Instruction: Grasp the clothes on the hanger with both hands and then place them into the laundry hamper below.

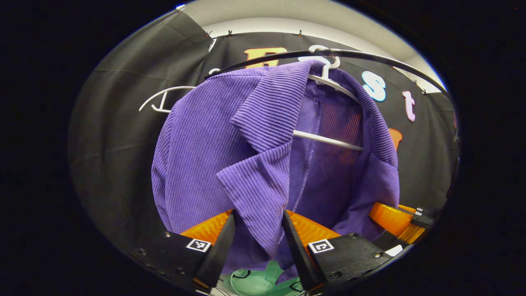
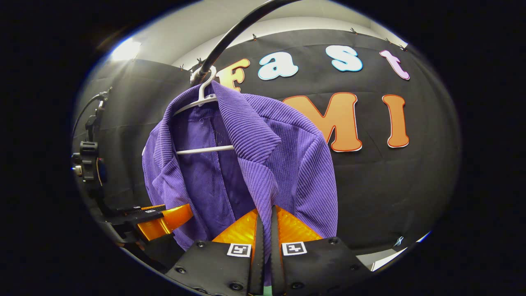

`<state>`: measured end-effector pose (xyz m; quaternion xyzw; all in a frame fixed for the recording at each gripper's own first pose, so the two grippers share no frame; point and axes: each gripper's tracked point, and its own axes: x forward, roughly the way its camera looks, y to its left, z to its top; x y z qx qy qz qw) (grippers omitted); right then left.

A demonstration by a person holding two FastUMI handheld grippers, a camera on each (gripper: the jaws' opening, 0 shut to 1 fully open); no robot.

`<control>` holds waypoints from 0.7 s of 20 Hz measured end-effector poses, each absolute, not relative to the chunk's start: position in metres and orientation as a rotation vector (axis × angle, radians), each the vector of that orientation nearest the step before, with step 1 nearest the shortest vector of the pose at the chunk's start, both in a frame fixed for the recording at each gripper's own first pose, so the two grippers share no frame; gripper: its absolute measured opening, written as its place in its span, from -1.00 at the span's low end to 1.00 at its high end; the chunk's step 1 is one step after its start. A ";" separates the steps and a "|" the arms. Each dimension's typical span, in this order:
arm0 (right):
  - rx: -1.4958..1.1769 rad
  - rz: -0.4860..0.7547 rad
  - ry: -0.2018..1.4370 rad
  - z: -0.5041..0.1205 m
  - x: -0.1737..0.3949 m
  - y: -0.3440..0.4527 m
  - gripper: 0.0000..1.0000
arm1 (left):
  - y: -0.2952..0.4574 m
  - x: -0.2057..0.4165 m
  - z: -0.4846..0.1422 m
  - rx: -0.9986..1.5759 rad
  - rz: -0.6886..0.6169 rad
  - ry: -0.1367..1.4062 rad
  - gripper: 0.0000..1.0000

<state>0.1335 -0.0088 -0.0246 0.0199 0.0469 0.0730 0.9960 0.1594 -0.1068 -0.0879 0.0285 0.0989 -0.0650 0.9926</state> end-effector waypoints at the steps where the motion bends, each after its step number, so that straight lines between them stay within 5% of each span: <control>1: 0.040 0.147 0.093 -0.024 0.133 -0.009 -0.72 | -0.103 0.161 -0.088 0.066 -0.123 0.196 0.20; 4: 0.046 0.154 0.104 -0.025 0.134 -0.008 -0.72 | -0.106 0.159 -0.084 0.064 -0.164 0.196 -0.89; 6: 0.060 0.153 0.122 -0.028 0.138 -0.012 -0.72 | -0.116 0.146 -0.083 -0.032 -0.240 0.223 -0.95; 14: 0.157 0.130 0.201 -0.022 0.161 -0.042 -0.72 | -0.068 0.127 -0.037 0.076 -0.171 0.156 -0.99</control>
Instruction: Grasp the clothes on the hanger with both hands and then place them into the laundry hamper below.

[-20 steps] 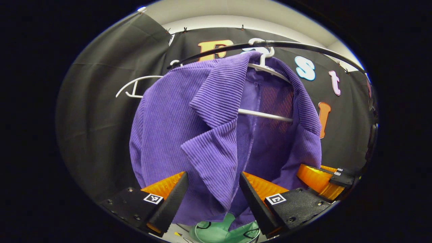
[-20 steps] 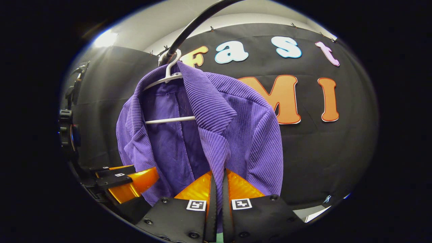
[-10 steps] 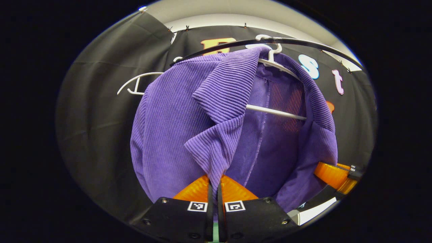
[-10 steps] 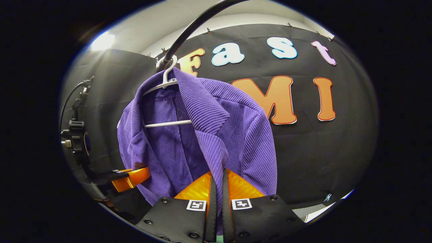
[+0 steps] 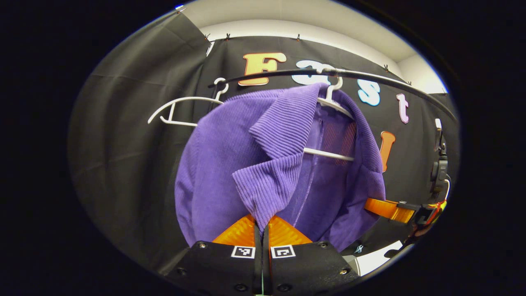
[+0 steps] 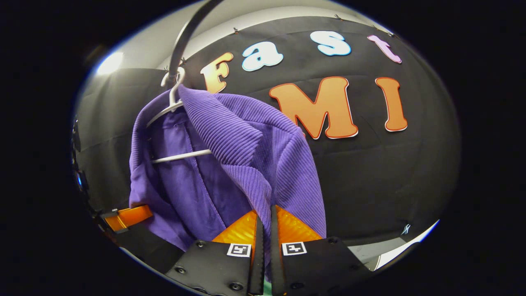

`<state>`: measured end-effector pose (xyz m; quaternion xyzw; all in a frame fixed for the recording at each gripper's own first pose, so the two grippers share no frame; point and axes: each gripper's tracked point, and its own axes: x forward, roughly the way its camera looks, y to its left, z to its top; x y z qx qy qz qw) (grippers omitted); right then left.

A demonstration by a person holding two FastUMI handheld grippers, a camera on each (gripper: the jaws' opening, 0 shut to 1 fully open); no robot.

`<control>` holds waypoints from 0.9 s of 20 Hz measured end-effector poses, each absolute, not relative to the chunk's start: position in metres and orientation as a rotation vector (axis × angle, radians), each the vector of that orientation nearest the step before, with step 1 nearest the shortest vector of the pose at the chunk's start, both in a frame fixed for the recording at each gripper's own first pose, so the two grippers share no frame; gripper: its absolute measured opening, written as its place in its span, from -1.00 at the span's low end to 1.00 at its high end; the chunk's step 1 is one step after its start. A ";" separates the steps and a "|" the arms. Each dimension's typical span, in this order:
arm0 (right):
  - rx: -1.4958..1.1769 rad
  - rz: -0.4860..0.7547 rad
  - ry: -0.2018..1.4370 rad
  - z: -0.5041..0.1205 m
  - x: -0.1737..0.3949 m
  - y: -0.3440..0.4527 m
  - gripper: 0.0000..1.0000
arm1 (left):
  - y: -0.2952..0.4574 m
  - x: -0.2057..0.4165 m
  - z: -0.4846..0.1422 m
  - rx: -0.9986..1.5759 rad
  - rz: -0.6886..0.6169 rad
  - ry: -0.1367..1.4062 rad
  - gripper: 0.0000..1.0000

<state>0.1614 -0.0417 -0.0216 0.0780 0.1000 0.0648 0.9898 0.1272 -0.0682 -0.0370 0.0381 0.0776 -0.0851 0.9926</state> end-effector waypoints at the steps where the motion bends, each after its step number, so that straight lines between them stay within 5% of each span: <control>1: 0.174 0.133 0.215 -0.021 0.165 -0.044 -0.72 | -0.060 0.126 -0.028 0.085 -0.157 0.144 -0.99; 10: 0.268 0.161 0.207 0.013 0.188 -0.076 -0.71 | 0.015 0.134 0.041 0.066 -0.022 0.051 -0.99; 18: 0.333 0.112 0.166 0.027 0.192 -0.091 -0.72 | 0.026 0.174 0.064 0.092 -0.148 0.026 -0.99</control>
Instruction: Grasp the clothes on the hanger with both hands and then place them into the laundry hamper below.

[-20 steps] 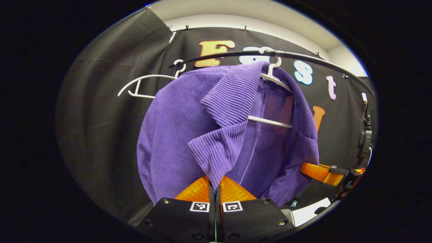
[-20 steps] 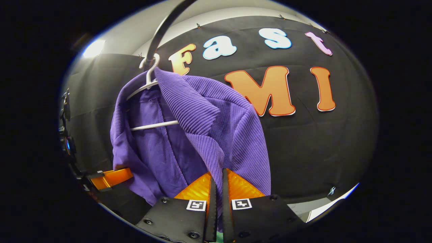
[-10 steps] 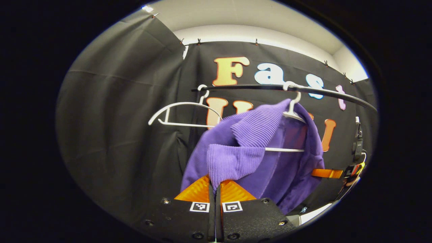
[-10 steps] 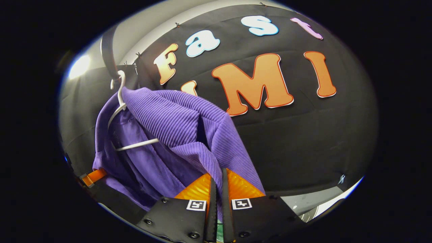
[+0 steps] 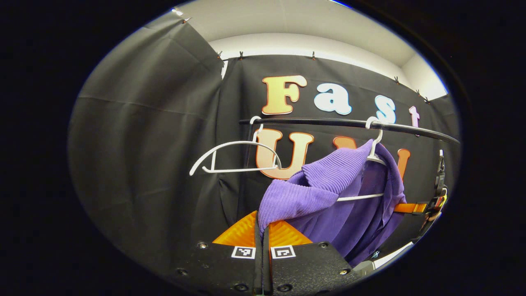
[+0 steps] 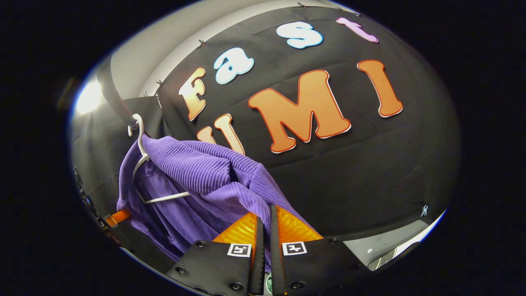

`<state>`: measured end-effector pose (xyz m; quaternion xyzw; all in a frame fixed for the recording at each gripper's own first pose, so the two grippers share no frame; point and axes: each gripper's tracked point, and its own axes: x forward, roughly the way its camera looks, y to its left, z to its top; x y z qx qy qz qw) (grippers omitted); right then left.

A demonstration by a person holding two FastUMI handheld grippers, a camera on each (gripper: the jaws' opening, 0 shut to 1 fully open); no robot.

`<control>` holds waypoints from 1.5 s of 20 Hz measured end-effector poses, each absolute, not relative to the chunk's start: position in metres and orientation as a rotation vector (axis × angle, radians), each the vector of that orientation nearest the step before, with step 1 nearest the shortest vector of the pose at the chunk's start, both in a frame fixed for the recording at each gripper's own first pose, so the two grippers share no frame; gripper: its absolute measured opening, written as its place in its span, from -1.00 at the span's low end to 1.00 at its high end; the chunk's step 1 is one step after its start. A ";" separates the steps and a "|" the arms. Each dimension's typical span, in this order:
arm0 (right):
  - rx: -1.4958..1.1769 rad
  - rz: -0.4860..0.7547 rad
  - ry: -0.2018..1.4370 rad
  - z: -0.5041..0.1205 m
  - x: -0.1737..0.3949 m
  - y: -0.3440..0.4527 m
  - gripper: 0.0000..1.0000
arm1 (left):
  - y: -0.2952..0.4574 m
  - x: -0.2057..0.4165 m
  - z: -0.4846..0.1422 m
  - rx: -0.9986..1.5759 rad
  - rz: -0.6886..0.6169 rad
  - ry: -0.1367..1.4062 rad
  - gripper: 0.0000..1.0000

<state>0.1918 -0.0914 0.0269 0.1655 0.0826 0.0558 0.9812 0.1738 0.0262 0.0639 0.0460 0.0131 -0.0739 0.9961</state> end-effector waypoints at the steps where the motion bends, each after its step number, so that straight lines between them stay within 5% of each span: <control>1: 0.321 0.102 0.154 0.031 0.192 -0.093 -0.71 | 0.027 0.179 0.067 0.075 -0.166 0.020 -0.98; 17: 0.548 0.070 -0.051 0.152 0.198 -0.148 -0.72 | 0.049 0.189 0.158 -0.046 -0.283 -0.102 -0.99; 30: 0.596 0.103 -0.051 0.194 0.222 -0.160 -0.72 | 0.042 0.213 0.198 -0.037 -0.334 -0.144 -0.99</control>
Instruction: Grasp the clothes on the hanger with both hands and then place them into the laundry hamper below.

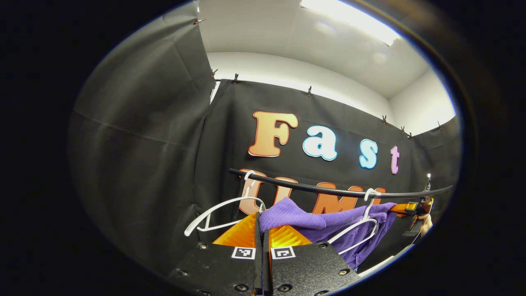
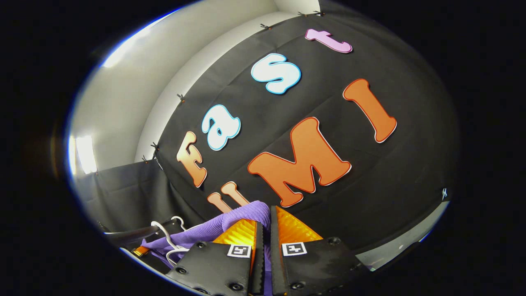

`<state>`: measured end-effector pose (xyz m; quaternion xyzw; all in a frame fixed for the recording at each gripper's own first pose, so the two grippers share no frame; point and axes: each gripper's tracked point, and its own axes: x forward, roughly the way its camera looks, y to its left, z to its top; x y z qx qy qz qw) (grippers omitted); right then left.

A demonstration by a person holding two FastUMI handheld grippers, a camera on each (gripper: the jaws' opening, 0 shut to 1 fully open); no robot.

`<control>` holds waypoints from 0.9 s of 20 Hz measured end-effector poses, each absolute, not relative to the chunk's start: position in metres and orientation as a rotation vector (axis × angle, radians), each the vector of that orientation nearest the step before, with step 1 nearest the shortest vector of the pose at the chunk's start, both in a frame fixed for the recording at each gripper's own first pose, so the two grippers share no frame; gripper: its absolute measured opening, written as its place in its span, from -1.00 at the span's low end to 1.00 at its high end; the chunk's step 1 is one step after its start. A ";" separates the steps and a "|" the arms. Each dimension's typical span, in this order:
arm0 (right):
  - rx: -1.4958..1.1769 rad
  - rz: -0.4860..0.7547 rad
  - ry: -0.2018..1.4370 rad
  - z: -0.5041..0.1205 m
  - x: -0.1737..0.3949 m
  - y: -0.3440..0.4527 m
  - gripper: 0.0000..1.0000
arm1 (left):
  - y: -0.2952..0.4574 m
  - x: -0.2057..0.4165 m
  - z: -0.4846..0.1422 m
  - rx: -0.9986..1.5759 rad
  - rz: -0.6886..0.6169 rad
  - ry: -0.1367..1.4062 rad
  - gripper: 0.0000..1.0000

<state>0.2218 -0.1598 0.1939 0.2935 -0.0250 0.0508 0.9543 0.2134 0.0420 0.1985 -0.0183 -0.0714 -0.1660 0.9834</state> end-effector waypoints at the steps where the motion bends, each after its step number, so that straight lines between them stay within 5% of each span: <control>1: 0.581 0.098 -0.049 0.194 0.224 -0.162 -0.72 | 0.040 0.217 0.200 -0.031 -0.338 -0.144 -0.99; 18: 0.530 0.020 0.060 0.143 0.260 -0.184 -0.72 | 0.035 0.275 0.144 0.035 -0.331 -0.018 -0.99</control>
